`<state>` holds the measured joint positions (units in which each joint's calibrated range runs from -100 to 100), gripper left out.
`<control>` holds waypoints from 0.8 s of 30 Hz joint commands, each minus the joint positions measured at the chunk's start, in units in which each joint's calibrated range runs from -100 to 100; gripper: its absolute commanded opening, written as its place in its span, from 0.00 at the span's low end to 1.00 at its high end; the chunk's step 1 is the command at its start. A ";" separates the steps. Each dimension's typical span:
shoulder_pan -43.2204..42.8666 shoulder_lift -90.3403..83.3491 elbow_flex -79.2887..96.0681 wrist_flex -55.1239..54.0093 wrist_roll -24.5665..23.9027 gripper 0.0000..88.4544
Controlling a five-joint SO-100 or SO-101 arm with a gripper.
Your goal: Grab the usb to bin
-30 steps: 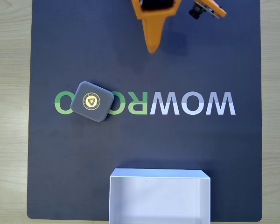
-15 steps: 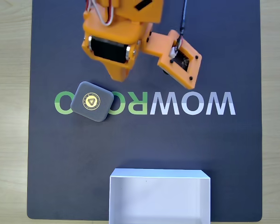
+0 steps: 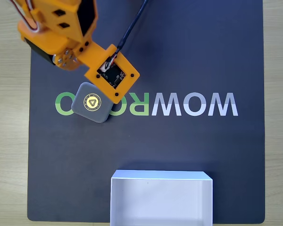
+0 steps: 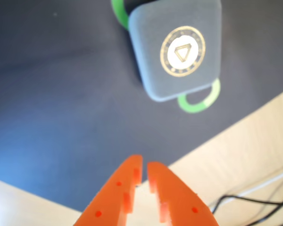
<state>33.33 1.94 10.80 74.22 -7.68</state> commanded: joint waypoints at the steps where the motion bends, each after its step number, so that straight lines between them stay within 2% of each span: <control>1: 0.42 3.19 -7.28 -0.06 0.27 0.02; 5: -0.17 7.26 -11.88 0.46 3.05 0.04; 11: -0.76 10.31 -12.34 0.63 3.84 0.27; 16: -0.76 12.43 -12.34 0.72 4.47 0.41; 19: -0.76 14.38 -12.34 0.72 4.53 0.45; 24: -1.85 18.53 -12.43 0.72 4.53 0.45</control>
<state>32.54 19.70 1.13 74.74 -3.38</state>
